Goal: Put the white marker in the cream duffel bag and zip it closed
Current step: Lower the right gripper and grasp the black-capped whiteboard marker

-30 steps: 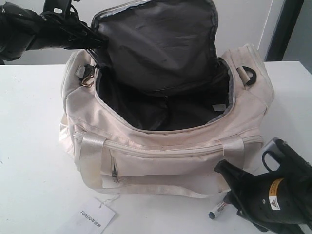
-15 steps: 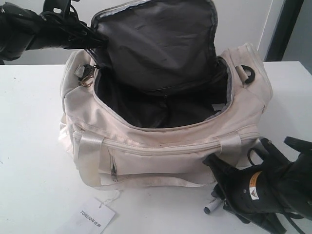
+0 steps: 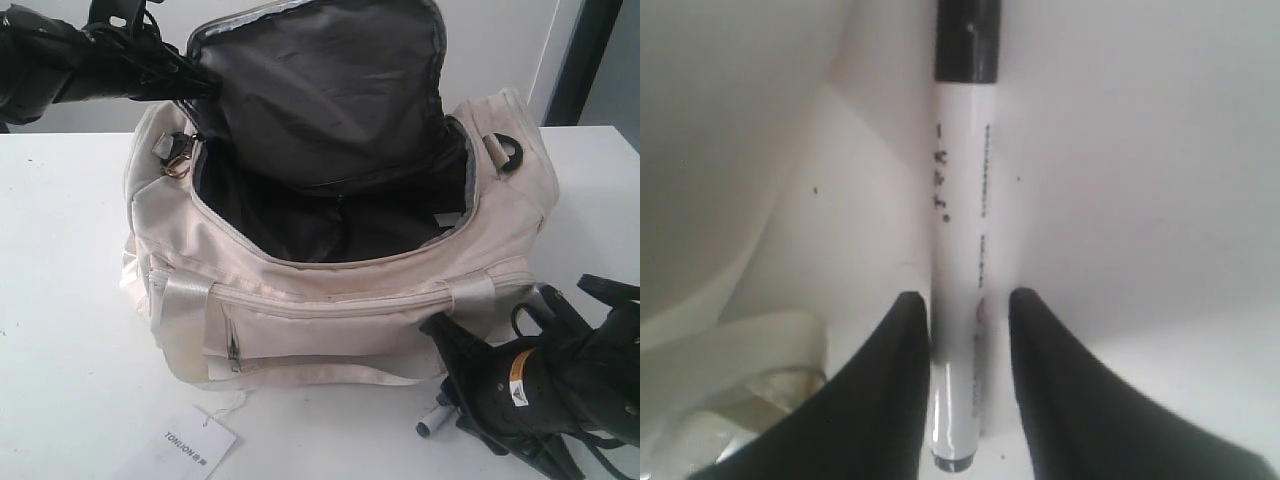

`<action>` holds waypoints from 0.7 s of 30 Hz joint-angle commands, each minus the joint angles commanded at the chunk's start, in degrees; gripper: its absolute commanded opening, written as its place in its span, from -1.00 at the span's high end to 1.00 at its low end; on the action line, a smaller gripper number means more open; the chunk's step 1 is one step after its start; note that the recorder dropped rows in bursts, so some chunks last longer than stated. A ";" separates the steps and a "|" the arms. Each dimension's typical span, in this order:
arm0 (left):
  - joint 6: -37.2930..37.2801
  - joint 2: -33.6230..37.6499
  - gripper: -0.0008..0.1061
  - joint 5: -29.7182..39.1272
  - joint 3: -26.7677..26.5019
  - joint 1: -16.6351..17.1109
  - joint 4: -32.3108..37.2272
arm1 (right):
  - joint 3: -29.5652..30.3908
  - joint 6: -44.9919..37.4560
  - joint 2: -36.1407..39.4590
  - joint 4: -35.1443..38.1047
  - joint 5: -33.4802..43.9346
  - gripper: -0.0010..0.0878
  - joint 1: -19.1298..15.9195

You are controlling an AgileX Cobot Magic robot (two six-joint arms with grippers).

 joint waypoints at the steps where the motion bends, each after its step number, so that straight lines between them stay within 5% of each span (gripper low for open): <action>1: 0.00 0.00 0.99 0.00 0.00 0.00 0.00 | 0.00 0.00 0.00 0.00 0.00 0.34 0.00; 8: 0.00 0.00 0.99 0.00 0.00 0.00 0.00 | 0.00 0.00 0.00 -0.14 2.91 0.98 0.00; 21: 0.00 0.00 0.99 0.00 0.00 0.00 0.00 | 0.00 0.28 -4.66 -0.14 13.65 0.98 0.13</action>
